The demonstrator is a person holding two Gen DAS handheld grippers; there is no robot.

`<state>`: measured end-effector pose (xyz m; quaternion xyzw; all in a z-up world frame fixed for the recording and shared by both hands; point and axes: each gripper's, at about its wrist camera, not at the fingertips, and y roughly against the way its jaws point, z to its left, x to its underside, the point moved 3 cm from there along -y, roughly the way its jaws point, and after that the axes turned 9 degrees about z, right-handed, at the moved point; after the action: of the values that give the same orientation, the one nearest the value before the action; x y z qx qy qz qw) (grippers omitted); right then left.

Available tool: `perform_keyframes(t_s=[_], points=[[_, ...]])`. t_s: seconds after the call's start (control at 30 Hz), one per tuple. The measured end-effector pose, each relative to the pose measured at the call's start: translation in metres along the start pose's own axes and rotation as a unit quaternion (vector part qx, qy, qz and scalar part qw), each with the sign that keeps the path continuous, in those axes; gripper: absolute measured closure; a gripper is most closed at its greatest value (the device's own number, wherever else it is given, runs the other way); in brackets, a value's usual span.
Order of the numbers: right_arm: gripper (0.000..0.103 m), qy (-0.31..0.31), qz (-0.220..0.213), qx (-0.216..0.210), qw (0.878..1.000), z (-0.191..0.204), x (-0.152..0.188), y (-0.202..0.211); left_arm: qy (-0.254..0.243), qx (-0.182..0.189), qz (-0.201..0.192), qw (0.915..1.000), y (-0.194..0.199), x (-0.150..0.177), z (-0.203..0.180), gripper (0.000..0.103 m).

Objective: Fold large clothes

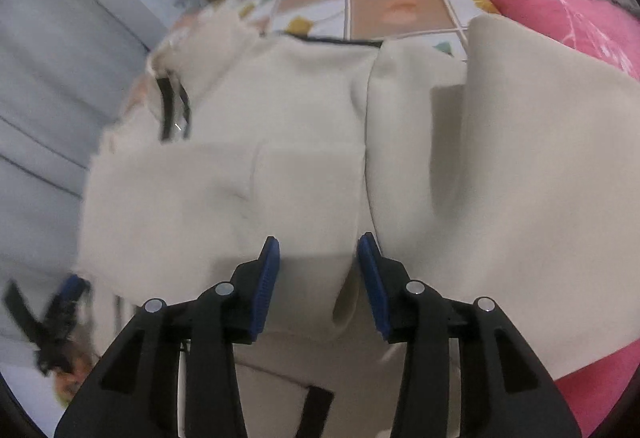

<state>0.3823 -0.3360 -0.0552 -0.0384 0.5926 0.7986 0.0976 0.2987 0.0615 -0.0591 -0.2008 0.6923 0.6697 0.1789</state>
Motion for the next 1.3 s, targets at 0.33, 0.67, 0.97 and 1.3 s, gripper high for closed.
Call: perform_keyframes(t_s=[0.33, 0.67, 0.97, 1.3], points=[[0.098, 0.073, -0.043, 0.106, 0.991, 0.024, 0.004, 0.015, -0.017, -0.011, -0.003, 0.9998, 0.004, 0.008, -0.004, 0.035], [0.098, 0.084, -0.071, 0.153, 0.982, 0.018, -0.004, 0.015, 0.005, 0.003, 0.007, 1.0, -0.001, 0.016, 0.009, 0.038], [0.077, 0.103, -0.141, 0.11, 0.978, 0.035, 0.005, 0.042, 0.0, 0.007, 0.007, 0.9999, -0.004, 0.015, 0.011, 0.038], [0.061, 0.149, -0.078, 0.098, 0.981, 0.047, 0.023, -0.015, 0.013, 0.006, 0.005, 0.9999, -0.003, 0.013, 0.015, 0.037]])
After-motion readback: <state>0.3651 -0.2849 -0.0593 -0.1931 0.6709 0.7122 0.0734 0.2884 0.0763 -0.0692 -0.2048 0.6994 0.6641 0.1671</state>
